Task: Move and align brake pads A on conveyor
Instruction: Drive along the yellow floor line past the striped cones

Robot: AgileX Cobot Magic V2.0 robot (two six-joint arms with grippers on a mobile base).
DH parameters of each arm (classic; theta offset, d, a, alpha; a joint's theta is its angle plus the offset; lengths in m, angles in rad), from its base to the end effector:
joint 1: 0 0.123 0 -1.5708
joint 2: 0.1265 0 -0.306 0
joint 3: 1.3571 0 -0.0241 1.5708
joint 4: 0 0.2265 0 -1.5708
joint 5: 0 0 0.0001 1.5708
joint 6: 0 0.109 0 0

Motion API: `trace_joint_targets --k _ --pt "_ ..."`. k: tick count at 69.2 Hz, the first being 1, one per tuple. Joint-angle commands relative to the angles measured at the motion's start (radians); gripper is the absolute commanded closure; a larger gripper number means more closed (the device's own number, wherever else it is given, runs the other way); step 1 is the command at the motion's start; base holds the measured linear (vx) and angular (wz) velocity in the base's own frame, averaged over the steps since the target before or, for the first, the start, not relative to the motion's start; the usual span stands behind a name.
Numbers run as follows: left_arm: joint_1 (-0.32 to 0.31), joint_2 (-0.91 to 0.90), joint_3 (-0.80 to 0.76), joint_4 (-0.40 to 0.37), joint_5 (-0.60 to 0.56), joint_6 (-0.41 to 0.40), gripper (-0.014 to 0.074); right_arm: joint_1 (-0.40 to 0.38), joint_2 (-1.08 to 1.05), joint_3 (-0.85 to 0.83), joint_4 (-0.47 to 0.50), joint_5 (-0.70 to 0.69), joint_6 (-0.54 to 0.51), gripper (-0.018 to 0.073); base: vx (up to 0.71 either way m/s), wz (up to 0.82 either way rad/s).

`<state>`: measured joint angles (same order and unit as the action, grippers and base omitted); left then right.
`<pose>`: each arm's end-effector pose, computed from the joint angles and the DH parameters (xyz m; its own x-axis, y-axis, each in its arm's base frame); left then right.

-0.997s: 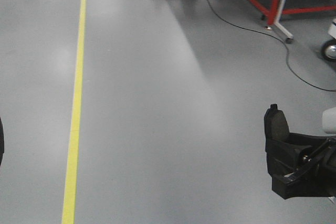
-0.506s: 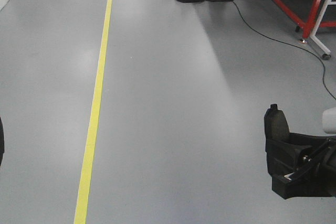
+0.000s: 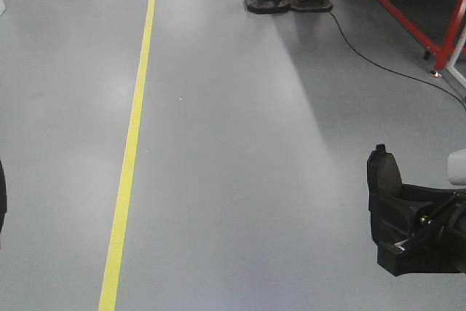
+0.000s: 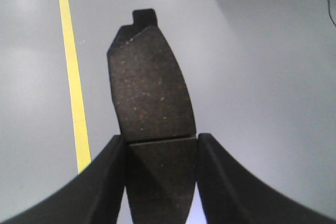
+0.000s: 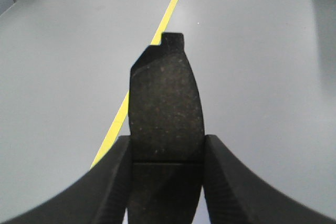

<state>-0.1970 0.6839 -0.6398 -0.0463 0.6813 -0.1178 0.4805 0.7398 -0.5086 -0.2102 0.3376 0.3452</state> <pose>0.0992 -0.0231 0.3136 -0.6104 -0.0343 -0.7913 0.1266 0.9820 -0.1402 0.1153 0.0516 0.2977 -0.4603 -0.0757 -0.8845 -0.3431 0.9341 0.0986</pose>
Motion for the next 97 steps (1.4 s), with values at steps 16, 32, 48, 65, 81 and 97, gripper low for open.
trace_joint_targets --k 16,32,48,65,81,97 --pt "-0.004 -0.001 -0.030 -0.003 -0.082 0.000 0.0458 -0.003 -0.003 -0.035 -0.015 -0.086 -0.011 0.0569 0.47 0.12" --pt "-0.004 -0.001 -0.030 -0.003 -0.082 0.000 0.0458 -0.003 -0.003 -0.035 -0.015 -0.086 -0.011 0.0569 0.51 0.14" --pt "-0.004 -0.001 -0.030 -0.003 -0.082 0.000 0.0458 -0.003 -0.003 -0.035 -0.015 -0.086 -0.011 0.0569 0.51 0.13" --pt "-0.004 -0.001 -0.030 -0.003 -0.082 0.000 0.0458 -0.003 -0.003 -0.035 -0.015 -0.086 -0.011 0.0569 0.50 0.11" --pt "-0.004 -0.001 -0.030 -0.003 -0.082 0.000 0.0458 -0.003 -0.003 -0.035 -0.015 -0.086 -0.011 0.0569 0.49 0.05" --pt "-0.004 -0.001 -0.030 -0.003 -0.082 0.000 0.0458 -0.003 -0.003 -0.035 -0.015 -0.086 -0.011 0.0569 0.51 0.01"
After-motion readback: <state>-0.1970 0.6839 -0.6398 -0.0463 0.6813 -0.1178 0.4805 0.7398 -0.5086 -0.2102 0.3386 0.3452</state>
